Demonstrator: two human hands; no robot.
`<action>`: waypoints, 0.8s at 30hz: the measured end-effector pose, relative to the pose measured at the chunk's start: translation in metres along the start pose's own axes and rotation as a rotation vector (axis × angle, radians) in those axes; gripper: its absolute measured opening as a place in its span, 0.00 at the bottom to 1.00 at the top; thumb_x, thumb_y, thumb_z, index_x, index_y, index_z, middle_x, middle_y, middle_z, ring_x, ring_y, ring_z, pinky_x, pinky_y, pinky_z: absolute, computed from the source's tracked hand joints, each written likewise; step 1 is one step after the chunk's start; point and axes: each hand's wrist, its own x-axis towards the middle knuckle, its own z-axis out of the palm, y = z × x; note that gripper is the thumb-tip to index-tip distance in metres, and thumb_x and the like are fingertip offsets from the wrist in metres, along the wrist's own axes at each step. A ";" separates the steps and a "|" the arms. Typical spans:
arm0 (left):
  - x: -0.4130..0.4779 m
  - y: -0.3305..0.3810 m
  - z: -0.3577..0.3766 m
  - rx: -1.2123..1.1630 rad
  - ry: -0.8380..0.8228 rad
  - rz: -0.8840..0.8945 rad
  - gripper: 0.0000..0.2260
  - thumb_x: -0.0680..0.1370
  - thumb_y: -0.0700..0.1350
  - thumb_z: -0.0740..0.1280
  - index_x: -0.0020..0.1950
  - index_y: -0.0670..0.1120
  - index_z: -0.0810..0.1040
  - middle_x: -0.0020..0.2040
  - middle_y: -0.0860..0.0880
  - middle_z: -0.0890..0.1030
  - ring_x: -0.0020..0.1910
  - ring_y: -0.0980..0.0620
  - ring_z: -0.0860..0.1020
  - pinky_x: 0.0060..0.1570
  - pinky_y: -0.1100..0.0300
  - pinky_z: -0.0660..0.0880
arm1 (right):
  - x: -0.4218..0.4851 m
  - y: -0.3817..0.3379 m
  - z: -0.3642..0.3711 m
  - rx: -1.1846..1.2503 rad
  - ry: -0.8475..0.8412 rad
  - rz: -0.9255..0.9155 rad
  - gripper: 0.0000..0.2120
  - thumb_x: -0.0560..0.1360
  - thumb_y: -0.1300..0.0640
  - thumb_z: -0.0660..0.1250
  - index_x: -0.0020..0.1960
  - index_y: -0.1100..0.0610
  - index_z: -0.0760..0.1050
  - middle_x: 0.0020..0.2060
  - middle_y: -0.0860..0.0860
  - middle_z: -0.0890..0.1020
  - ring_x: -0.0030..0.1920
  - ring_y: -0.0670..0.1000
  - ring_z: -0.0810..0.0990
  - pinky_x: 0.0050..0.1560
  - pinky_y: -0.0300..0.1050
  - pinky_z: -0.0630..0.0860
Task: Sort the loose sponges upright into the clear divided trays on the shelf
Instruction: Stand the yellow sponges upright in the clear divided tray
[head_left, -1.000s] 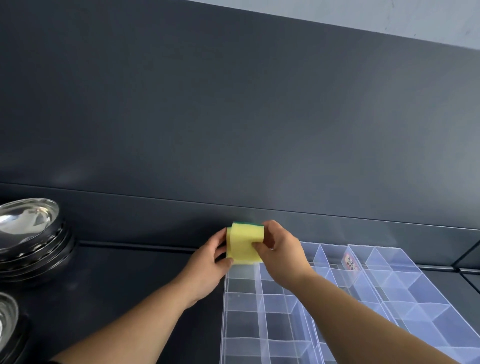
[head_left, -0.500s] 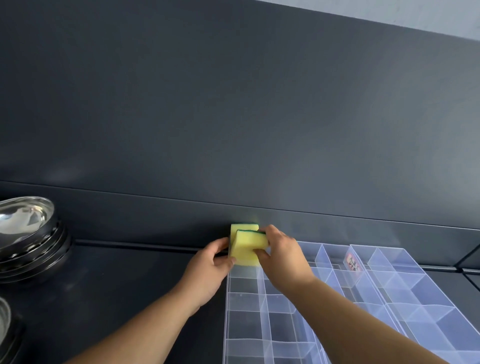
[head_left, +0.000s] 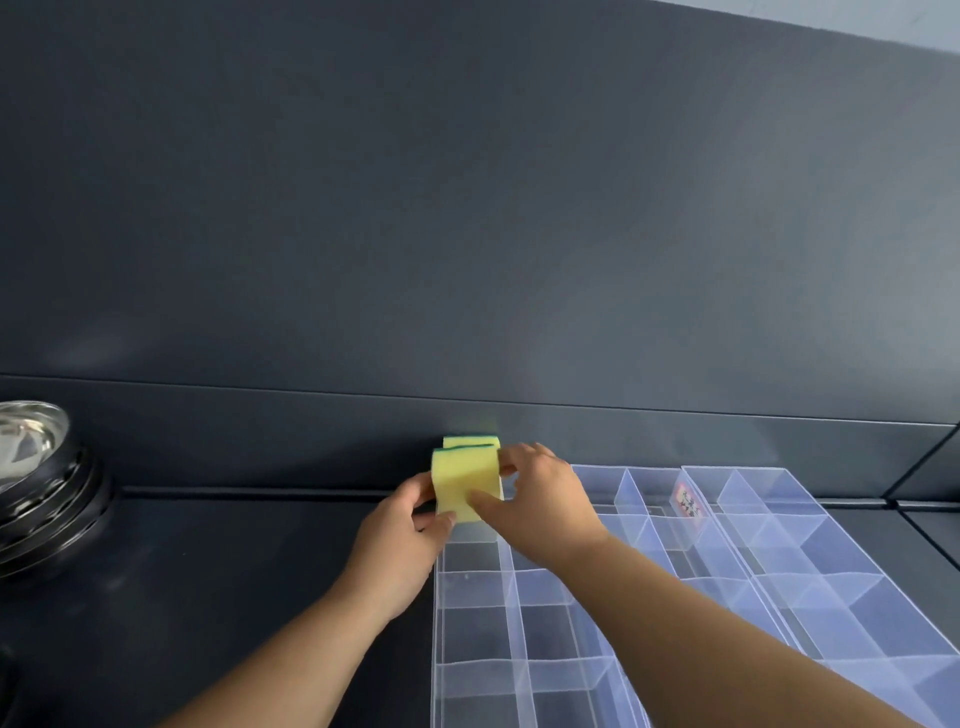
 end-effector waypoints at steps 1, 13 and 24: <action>0.000 -0.001 0.000 -0.008 0.002 0.000 0.17 0.78 0.43 0.66 0.65 0.55 0.73 0.53 0.60 0.80 0.50 0.65 0.78 0.42 0.74 0.69 | -0.002 -0.001 -0.003 0.047 0.015 -0.008 0.20 0.70 0.46 0.71 0.58 0.53 0.75 0.48 0.45 0.75 0.49 0.48 0.76 0.48 0.38 0.72; 0.001 0.002 0.000 0.035 -0.014 0.012 0.20 0.78 0.42 0.65 0.70 0.51 0.69 0.63 0.57 0.77 0.54 0.62 0.77 0.43 0.75 0.68 | 0.011 -0.005 -0.001 -0.091 -0.095 0.043 0.17 0.77 0.55 0.64 0.65 0.57 0.71 0.56 0.55 0.80 0.55 0.57 0.77 0.52 0.43 0.72; -0.012 0.018 -0.004 0.260 0.035 0.036 0.20 0.79 0.47 0.64 0.71 0.50 0.69 0.63 0.50 0.78 0.56 0.52 0.79 0.54 0.60 0.74 | -0.034 0.004 -0.021 0.080 -0.014 -0.070 0.29 0.75 0.49 0.68 0.72 0.43 0.61 0.65 0.45 0.70 0.61 0.47 0.73 0.59 0.38 0.71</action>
